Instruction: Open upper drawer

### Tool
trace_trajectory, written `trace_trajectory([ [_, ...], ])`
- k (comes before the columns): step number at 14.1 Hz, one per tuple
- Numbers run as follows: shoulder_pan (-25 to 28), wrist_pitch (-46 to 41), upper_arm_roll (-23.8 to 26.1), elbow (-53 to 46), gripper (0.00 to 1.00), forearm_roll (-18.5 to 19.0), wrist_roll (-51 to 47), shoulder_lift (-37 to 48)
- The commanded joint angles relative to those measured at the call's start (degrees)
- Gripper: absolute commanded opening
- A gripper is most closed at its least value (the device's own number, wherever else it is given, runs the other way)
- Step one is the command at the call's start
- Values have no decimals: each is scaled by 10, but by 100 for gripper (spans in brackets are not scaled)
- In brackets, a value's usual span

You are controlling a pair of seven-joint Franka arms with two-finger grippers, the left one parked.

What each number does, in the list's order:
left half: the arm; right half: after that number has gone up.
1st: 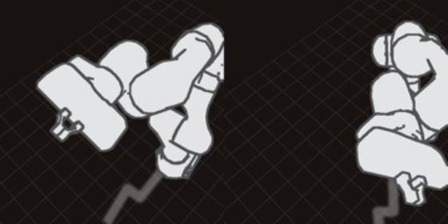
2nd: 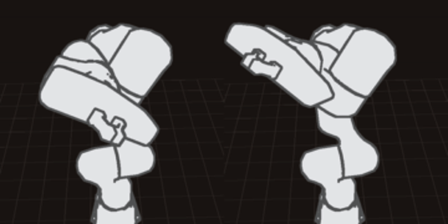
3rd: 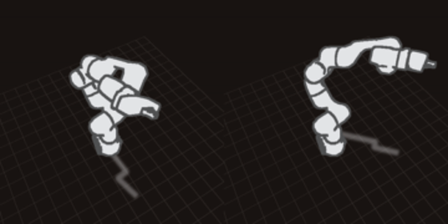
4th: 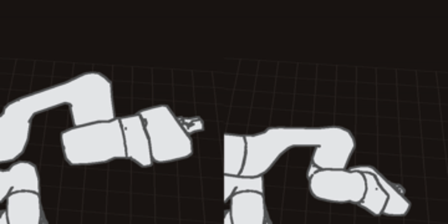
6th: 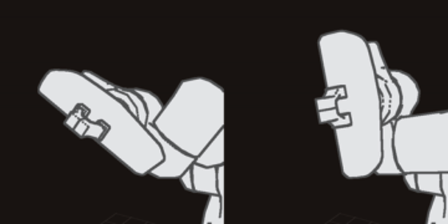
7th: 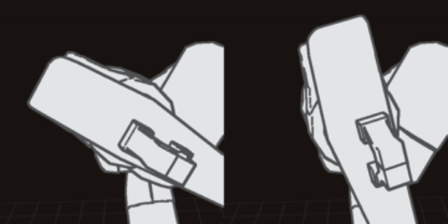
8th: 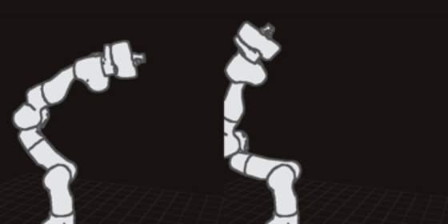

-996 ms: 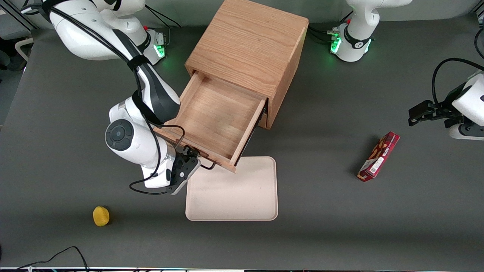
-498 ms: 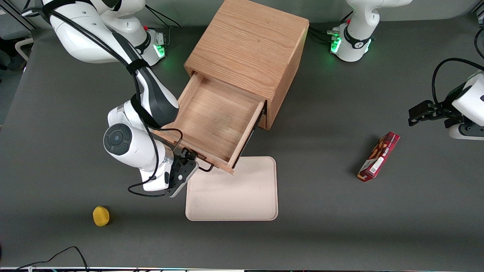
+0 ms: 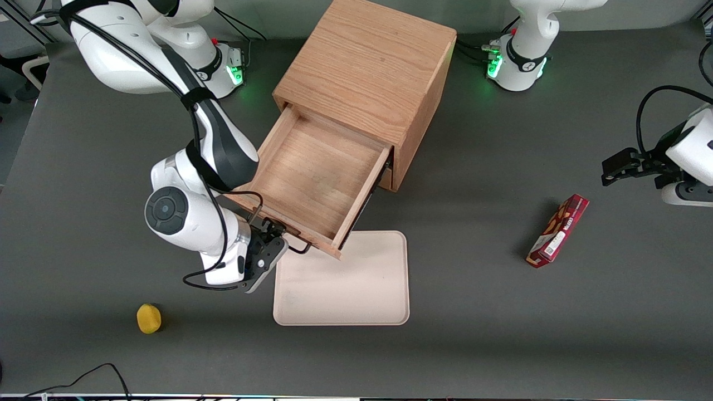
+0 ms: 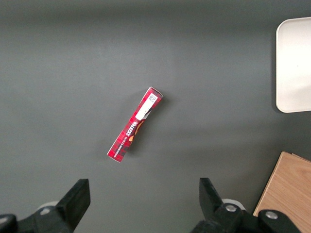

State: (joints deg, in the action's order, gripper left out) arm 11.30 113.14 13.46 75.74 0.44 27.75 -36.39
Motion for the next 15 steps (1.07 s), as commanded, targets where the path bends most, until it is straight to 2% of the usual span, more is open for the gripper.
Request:
trace_trajectory([
  [1, -2, -37, -10, -46, 100, 25, 14, -21],
  [8, 7, -84, -5, -79, 100, 19, -7, -14],
  [15, 14, -194, -5, -165, 100, 19, -30, 5],
])
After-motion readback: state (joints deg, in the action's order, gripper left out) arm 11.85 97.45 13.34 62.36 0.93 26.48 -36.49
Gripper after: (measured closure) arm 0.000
